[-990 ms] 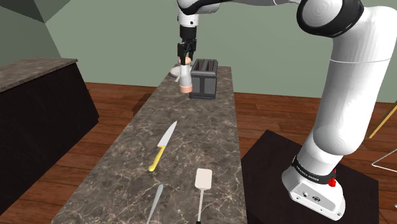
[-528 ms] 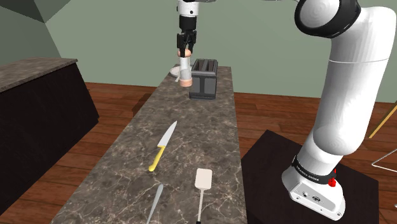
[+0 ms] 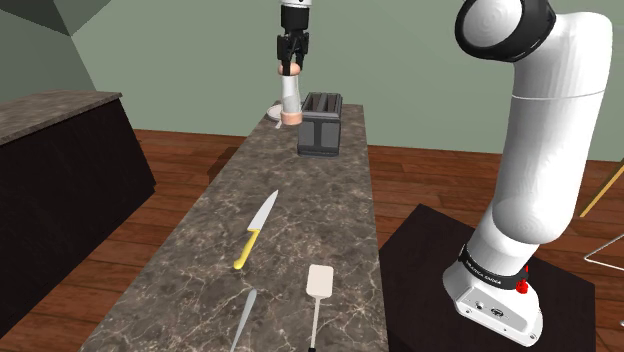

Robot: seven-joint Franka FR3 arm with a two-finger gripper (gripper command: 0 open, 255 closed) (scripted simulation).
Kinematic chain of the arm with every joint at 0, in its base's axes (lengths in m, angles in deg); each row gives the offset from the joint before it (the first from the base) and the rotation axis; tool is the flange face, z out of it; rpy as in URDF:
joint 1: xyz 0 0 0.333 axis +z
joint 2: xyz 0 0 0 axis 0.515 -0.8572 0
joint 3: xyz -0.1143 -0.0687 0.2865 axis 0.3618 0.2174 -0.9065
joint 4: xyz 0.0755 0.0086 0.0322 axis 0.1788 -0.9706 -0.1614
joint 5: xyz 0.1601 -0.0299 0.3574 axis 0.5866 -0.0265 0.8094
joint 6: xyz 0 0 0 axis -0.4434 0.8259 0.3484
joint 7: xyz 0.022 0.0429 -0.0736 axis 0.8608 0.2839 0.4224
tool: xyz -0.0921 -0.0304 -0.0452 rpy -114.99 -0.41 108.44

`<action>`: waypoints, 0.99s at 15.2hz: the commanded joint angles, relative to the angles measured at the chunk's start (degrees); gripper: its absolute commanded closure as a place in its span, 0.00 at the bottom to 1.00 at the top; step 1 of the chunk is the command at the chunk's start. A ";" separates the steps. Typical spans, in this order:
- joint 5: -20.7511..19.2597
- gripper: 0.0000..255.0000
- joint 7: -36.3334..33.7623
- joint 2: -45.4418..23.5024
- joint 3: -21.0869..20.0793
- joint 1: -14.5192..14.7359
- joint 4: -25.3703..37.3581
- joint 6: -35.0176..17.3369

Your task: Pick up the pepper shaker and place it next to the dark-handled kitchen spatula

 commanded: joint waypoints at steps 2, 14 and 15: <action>-0.08 1.00 -0.05 -1.43 0.00 0.06 4.46 3.04; 0.12 1.00 -8.17 15.04 -3.33 4.68 -15.52 -0.62; 0.22 1.00 -9.15 16.57 -3.81 5.17 -17.36 -0.94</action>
